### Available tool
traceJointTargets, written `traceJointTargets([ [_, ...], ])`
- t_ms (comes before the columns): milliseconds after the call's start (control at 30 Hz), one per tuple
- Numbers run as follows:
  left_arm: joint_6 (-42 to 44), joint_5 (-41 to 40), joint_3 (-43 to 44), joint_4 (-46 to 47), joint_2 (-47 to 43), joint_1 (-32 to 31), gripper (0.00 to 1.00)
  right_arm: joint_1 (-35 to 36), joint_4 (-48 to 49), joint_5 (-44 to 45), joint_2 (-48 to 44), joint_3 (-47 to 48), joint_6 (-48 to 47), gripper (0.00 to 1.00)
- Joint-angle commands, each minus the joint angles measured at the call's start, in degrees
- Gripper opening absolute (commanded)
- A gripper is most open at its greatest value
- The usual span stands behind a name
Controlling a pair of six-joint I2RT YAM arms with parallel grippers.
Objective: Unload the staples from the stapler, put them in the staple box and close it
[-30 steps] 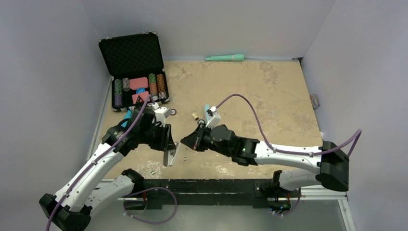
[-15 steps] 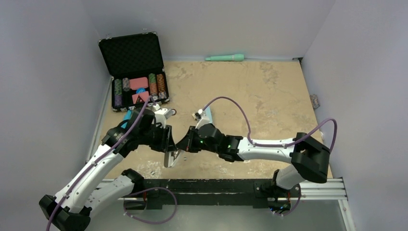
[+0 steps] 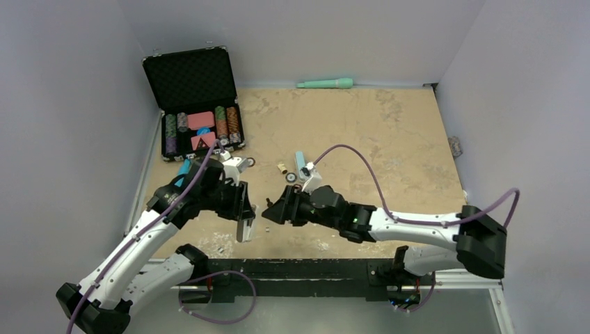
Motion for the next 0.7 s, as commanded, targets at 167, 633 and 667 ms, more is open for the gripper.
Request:
traceJointTargets([
  [167,0.71,1.52,0.13,3.60,-1.66,0.09,0.00,0.12,6.54,2.01,-18.90,-6.59,-2.90,0.79],
  [633,1.08,17.20,-1.68,9.92,-13.53,2.66,0.00,2.21,42.10,-13.26,-4.87,-14.39,-9.60,0.81],
  [667,1.03,17.30,-1.74,10.02,-14.04,2.81,0.00,2.23,44.22,-13.96,-3.13,-14.04,-10.01,0.81],
])
